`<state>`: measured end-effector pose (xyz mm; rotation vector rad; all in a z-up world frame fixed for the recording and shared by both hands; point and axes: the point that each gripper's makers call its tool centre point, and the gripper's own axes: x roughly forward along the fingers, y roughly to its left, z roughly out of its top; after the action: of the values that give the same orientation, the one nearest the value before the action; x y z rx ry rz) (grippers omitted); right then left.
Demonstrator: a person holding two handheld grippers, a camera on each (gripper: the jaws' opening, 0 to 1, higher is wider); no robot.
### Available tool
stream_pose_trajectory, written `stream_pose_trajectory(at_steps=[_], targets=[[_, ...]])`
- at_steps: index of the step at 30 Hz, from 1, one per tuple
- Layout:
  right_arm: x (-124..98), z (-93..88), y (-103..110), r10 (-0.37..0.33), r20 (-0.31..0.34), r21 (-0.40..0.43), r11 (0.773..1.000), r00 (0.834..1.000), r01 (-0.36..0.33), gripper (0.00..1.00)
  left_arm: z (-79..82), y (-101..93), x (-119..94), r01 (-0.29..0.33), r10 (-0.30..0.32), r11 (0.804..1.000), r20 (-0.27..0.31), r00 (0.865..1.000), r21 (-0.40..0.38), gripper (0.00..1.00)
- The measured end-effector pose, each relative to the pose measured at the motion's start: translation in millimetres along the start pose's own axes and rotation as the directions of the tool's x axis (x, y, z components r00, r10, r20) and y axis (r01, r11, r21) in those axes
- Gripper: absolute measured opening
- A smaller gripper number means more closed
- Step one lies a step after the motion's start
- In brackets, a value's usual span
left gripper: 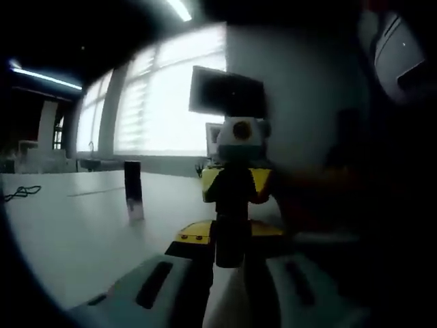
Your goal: Pick up cosmetic bottle twist off cap place on table pick up cap screw tight cap place on table
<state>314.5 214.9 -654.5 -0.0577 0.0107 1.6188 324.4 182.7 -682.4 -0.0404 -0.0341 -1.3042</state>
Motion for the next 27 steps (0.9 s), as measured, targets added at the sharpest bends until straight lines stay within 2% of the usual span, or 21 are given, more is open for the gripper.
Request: stream_pose_trajectory(at_steps=[8, 13, 21, 25, 26, 27], targets=[[-2, 2.9, 5, 0.100, 0.011, 0.016, 0.995, 0.995, -0.100, 0.10, 3.4, -7.0, -2, 0.051, -0.051, 0.998, 0.019, 0.999, -0.029, 0.06], [-4, 3.6, 14, 0.187, 0.000, 0.025, 0.982, 0.982, -0.187, 0.10, 4.6, -16.8, -3, 0.113, -0.112, 0.992, 0.028, 0.993, -0.053, 0.06], [-4, 1.0, 12, 0.188, -0.023, 0.027, 0.982, 0.982, -0.187, 0.10, 3.3, -15.9, -2, 0.100, -0.100, 0.994, 0.021, 0.995, -0.035, 0.06], [-7, -1.3, 12, 0.169, -0.022, -0.002, 0.986, 0.985, -0.169, 0.11, 1.9, -15.5, -1, 0.093, -0.093, 0.996, 0.015, 0.996, -0.009, 0.06], [-7, -1.9, 11, 0.153, -0.023, -0.007, 0.988, 0.988, -0.153, 0.13, 1.6, -14.6, -1, 0.088, -0.088, 0.996, 0.015, 0.996, -0.006, 0.06], [-7, -2.1, 11, 0.141, -0.026, -0.022, 0.990, 0.990, -0.142, 0.22, 2.9, -13.4, -2, 0.083, -0.083, 0.996, 0.023, 0.996, -0.012, 0.06]])
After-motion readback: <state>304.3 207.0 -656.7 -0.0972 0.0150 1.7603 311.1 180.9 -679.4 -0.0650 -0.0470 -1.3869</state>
